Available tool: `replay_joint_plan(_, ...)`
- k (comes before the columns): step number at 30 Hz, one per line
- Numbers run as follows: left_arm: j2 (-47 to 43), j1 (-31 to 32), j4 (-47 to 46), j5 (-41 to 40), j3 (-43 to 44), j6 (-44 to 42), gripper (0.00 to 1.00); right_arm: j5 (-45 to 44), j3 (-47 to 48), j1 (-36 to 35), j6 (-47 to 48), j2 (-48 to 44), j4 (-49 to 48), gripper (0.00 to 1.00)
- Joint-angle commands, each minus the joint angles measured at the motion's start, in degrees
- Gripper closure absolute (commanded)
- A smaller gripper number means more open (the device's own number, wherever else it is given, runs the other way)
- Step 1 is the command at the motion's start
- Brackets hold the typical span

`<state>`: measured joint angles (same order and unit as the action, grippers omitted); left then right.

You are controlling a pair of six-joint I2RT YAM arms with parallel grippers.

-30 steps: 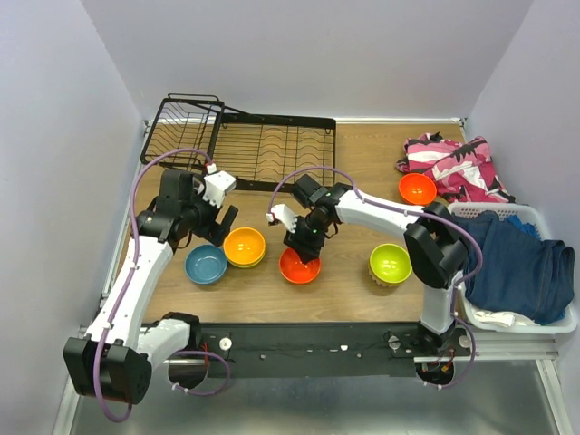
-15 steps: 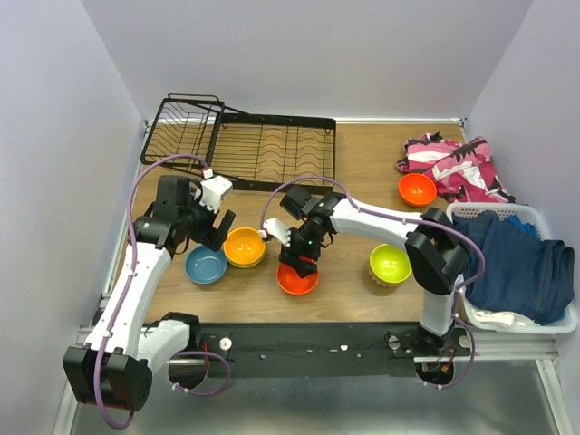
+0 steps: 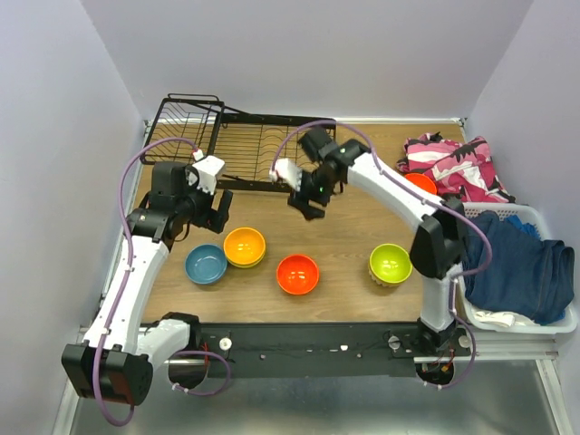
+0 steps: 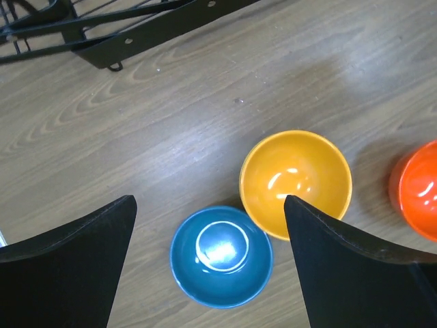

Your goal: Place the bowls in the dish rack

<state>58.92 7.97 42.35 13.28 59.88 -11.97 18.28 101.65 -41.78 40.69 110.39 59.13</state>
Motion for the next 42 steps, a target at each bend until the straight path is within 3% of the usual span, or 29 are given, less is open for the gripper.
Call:
replay_joint_plan(1, -2.04, -0.41, -3.41, -5.62, -4.23, 11.42, 0.01, -2.02, 13.98, 4.95, 2.2, 10.01, 0.9, 0.26)
replay_joint_plan(6, -9.69, -0.41, -5.08, -6.69, -12.58, 16.89, 0.01, -3.78, 20.43, 7.94, 4.22, 17.56, -2.79, 0.26)
replay_joint_plan(11, -7.15, -1.98, -3.94, -9.49, -10.66, 15.92, 0.01, -4.4, 24.82, 10.05, 3.79, 22.5, -5.34, 0.26)
replay_joint_plan(17, -5.48, -3.13, -4.11, -8.1, -10.83, 15.66, 0.01, -3.96, 22.19, 11.37, 2.47, 23.64, -9.21, 0.27)
replay_joint_plan(25, -2.76, -3.31, -6.31, -7.92, -9.6, 13.9, 0.01, -3.08, 15.26, 11.55, 1.15, 20.49, -8.24, 0.51)
replay_joint_plan(28, -2.4, -3.31, -7.54, -7.65, -9.95, 13.81, 0.01, -4.04, 11.04, 11.55, 1.06, 18.55, -9.39, 0.56)
replay_joint_plan(38, -7.67, -3.31, -9.04, -8.53, -13.91, 12.32, 0.01, -3.52, 1.11, 11.46, -0.7, 11.44, -10.7, 0.88)
replay_joint_plan(42, -8.64, -3.31, -9.91, -8.53, -14.35, 12.32, 0.01, -3.61, -3.46, 11.46, -1.57, 8.45, -10.62, 0.96)
